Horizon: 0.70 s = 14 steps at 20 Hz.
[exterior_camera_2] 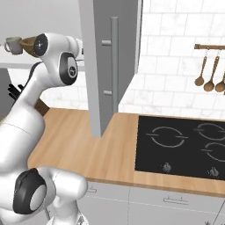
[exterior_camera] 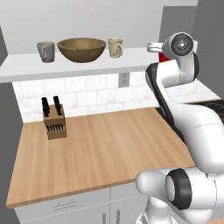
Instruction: Gather all objects into one cabinet and sort the glasses and bowls to opposite sides.
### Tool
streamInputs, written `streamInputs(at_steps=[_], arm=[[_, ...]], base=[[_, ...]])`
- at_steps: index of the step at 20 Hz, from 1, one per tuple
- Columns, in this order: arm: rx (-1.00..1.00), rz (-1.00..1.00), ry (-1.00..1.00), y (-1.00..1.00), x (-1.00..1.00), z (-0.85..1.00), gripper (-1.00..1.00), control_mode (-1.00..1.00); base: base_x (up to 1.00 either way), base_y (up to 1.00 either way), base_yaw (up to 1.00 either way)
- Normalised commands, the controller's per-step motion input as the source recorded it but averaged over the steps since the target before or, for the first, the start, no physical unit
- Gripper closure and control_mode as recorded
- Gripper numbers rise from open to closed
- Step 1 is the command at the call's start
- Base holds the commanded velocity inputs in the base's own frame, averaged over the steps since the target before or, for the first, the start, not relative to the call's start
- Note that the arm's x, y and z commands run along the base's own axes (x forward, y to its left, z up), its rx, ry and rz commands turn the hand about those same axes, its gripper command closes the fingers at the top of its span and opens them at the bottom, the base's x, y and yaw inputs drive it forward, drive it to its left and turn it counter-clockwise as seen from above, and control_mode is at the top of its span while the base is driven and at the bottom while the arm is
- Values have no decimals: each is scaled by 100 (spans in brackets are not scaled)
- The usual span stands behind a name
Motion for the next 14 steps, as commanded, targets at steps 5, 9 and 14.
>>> streamInputs(at_steps=[5, 9, 14], arm=[[0, 0, 0, 0, 46, 0, 100, -100], [0, 0, -1, -6, 54, -7, 100, -100], [0, 0, -13, 0, 40, -26, 100, -100]], base=[[0, 0, 0], [0, 0, 0], [0, 0, 0]])
